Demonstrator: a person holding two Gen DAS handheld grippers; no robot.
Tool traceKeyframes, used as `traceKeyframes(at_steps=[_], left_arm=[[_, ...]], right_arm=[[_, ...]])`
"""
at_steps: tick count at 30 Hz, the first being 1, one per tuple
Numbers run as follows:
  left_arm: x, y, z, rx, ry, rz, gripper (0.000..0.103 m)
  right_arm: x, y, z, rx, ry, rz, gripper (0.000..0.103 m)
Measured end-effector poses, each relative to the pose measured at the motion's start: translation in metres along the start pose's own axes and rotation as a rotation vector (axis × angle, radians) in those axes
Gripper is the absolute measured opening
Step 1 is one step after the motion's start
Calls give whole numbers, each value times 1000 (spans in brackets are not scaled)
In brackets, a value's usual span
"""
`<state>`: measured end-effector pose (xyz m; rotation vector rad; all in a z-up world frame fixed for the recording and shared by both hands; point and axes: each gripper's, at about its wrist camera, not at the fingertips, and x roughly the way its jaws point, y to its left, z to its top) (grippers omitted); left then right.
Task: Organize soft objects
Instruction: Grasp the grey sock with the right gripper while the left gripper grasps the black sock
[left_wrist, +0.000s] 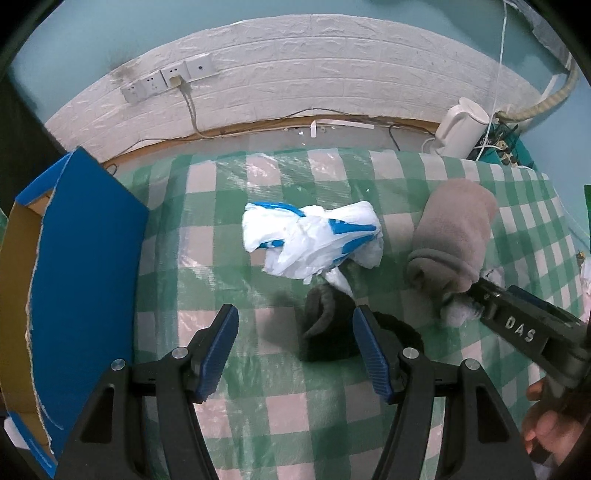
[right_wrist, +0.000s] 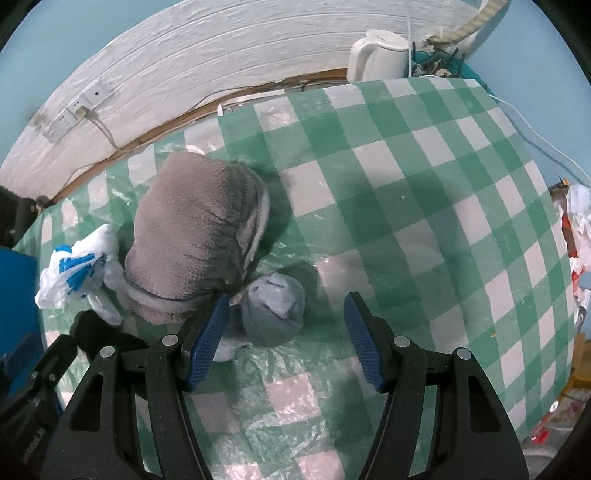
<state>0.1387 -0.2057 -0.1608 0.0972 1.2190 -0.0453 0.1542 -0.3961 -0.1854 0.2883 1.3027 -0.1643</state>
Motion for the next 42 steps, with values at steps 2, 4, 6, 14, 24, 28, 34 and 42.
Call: traceKeyframes(at_steps=[2, 4, 6, 14, 24, 28, 34, 42], left_arm=[[1, -2, 0, -1, 2, -3, 66], [4, -6, 1, 7, 3, -8, 66], [7, -12, 1, 25, 8, -1, 66], [21, -20, 0, 27, 44, 12, 67], [24, -34, -1, 63, 17, 45, 71], [24, -33, -2, 58, 14, 35, 71], [23, -26, -9, 68, 12, 5, 53], [20, -18, -25, 111, 45, -53, 17]], right_arm=[[2, 2, 1, -7, 1, -7, 65], [4, 1, 2, -9, 1, -9, 65], [8, 0, 1, -8, 9, -7, 65], [16, 5, -5, -70, 27, -17, 63], [8, 0, -12, -72, 20, 3, 34], [7, -4, -14, -49, 28, 25, 33], [-3, -10, -26, -46, 36, 57, 33], [-12, 1, -33, -76, 33, 73, 33]])
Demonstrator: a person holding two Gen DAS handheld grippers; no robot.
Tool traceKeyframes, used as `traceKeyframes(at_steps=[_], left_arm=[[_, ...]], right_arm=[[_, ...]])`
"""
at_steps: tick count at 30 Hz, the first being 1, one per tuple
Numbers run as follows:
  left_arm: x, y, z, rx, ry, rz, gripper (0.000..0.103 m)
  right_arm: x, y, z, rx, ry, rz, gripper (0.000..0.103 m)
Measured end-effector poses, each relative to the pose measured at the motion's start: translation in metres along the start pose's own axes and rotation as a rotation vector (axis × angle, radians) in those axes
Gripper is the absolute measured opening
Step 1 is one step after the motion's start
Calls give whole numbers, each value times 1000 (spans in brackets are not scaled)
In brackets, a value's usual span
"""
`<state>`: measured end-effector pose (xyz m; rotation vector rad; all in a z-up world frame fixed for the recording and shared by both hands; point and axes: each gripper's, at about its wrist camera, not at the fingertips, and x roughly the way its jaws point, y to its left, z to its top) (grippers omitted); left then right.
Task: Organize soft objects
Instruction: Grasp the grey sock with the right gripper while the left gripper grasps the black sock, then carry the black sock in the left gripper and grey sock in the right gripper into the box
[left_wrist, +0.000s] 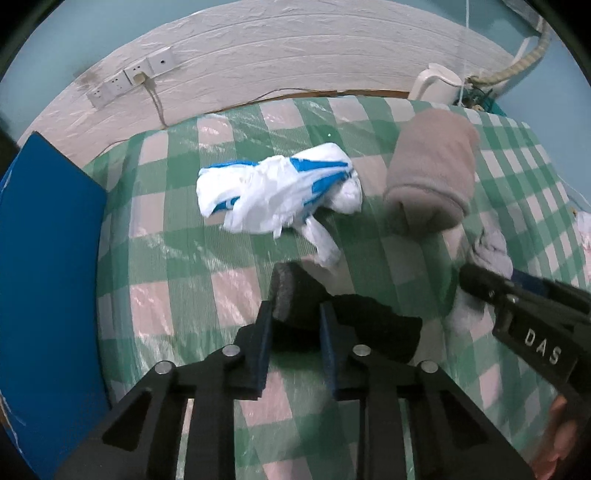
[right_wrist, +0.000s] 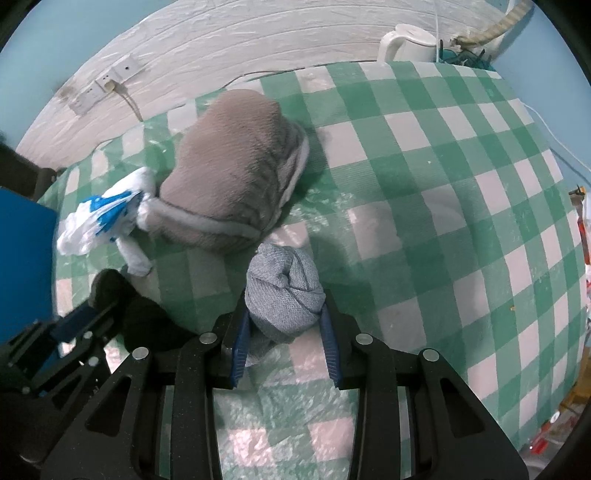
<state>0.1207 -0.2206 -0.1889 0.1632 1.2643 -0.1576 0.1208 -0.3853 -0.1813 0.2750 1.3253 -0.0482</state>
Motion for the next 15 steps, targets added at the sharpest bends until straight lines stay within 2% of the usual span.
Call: traceKeyframes(at_steps=[4, 15], left_arm=[[-6, 4, -10, 13, -8, -21, 10], [-21, 36, -33, -48, -22, -84, 9]], right_arm=[[-4, 5, -2, -12, -7, 7, 33], [-21, 23, -14, -62, -34, 21, 33]])
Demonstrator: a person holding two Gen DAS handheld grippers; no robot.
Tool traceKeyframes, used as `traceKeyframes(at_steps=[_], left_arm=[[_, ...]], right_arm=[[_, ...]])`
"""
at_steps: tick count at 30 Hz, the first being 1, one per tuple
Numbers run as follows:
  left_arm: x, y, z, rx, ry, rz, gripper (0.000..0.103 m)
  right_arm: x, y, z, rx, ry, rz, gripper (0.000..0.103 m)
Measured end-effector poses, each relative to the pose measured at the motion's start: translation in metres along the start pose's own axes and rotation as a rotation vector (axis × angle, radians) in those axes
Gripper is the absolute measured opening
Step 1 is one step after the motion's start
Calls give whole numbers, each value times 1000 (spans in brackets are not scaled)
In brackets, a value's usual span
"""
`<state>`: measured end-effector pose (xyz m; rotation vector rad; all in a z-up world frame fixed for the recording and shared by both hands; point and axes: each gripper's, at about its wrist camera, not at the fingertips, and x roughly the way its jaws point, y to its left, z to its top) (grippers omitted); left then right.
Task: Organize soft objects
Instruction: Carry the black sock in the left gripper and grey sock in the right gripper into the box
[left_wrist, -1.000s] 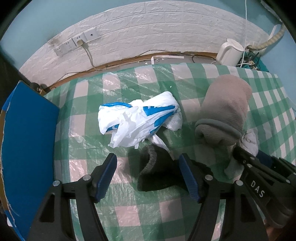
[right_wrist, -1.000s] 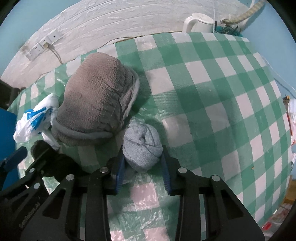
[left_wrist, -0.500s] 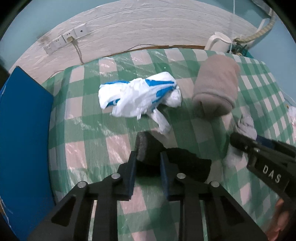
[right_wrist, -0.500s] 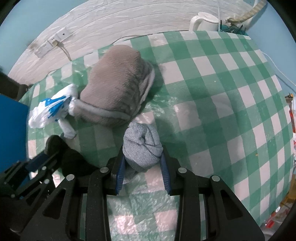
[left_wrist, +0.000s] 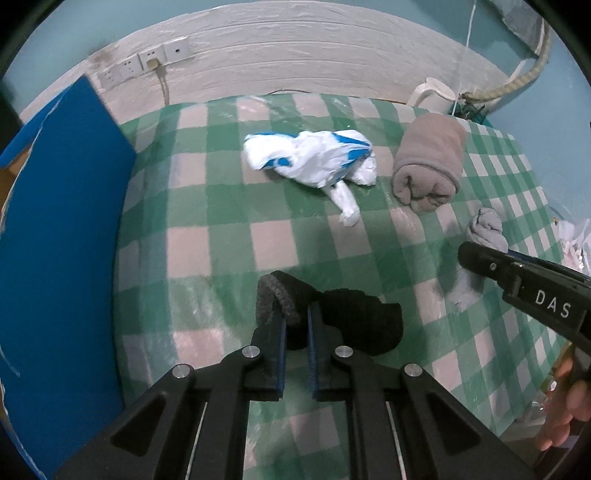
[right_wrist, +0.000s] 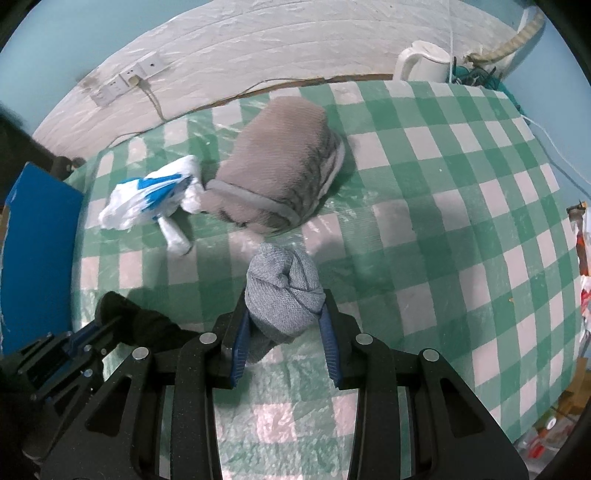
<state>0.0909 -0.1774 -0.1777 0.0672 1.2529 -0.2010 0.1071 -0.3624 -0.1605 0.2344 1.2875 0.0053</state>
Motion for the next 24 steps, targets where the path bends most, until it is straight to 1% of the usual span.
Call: traceKeyframes(at_steps=[3, 7, 14, 24], left_arm=[[-3, 8, -3, -15, -3, -10, 9], [-9, 13, -8, -20, -26, 2, 9], [-25, 16, -14, -1, -76, 8, 9], [-54, 18, -11, 20, -158, 6, 9]], right_arm=[[-3, 6, 1, -5, -6, 5, 33], [-13, 13, -3, -18, -24, 16, 33], [-29, 27, -12, -64, -47, 11, 33], [-45, 38, -15, -79, -67, 33, 33]])
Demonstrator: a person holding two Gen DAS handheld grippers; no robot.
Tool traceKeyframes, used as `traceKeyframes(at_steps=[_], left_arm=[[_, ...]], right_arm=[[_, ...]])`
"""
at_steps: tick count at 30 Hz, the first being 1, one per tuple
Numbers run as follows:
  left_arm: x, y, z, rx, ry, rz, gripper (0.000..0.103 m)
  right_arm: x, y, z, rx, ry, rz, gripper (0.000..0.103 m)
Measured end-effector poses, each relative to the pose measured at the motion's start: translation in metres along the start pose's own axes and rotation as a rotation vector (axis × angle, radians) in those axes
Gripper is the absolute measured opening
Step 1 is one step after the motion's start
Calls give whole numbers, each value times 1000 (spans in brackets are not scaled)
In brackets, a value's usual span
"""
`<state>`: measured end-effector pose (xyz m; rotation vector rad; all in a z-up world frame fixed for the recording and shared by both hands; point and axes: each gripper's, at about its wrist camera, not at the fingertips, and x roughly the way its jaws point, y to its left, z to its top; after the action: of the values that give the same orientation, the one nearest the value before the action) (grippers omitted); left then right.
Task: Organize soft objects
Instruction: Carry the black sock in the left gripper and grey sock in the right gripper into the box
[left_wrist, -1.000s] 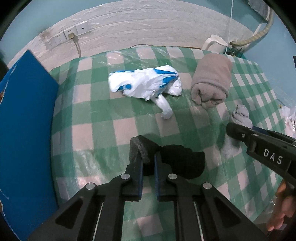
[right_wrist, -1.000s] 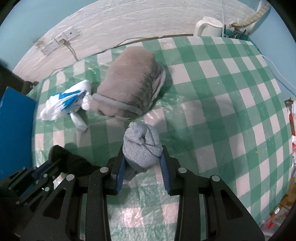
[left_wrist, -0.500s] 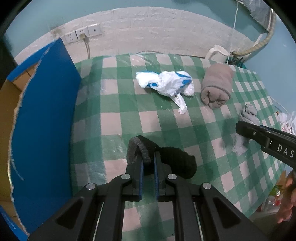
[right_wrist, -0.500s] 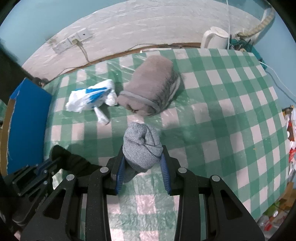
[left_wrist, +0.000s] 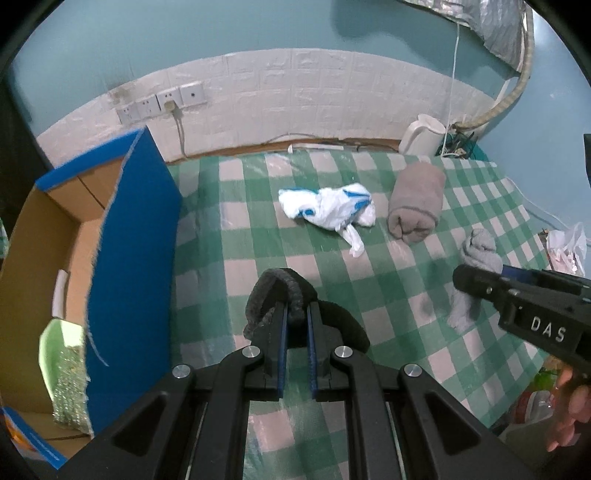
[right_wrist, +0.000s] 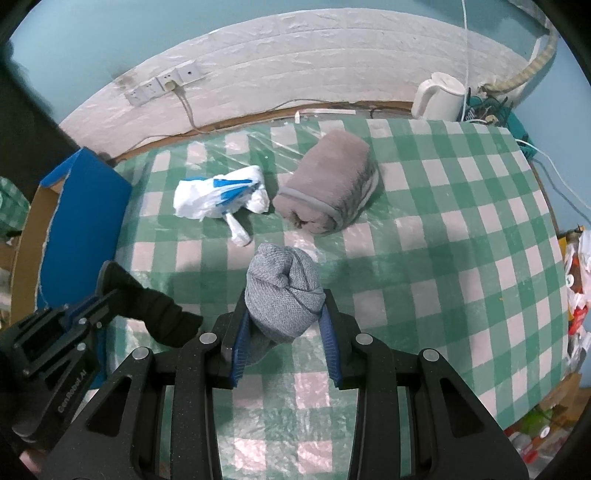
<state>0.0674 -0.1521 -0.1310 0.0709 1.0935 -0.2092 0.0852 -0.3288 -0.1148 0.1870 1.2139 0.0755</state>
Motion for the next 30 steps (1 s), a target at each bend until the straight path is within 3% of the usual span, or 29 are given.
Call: traceKeyframes(at_steps=[30], left_arm=[[-62, 33, 19, -40, -147, 77, 9]], right_arm=[[-43, 56, 17, -132, -97, 1, 33]])
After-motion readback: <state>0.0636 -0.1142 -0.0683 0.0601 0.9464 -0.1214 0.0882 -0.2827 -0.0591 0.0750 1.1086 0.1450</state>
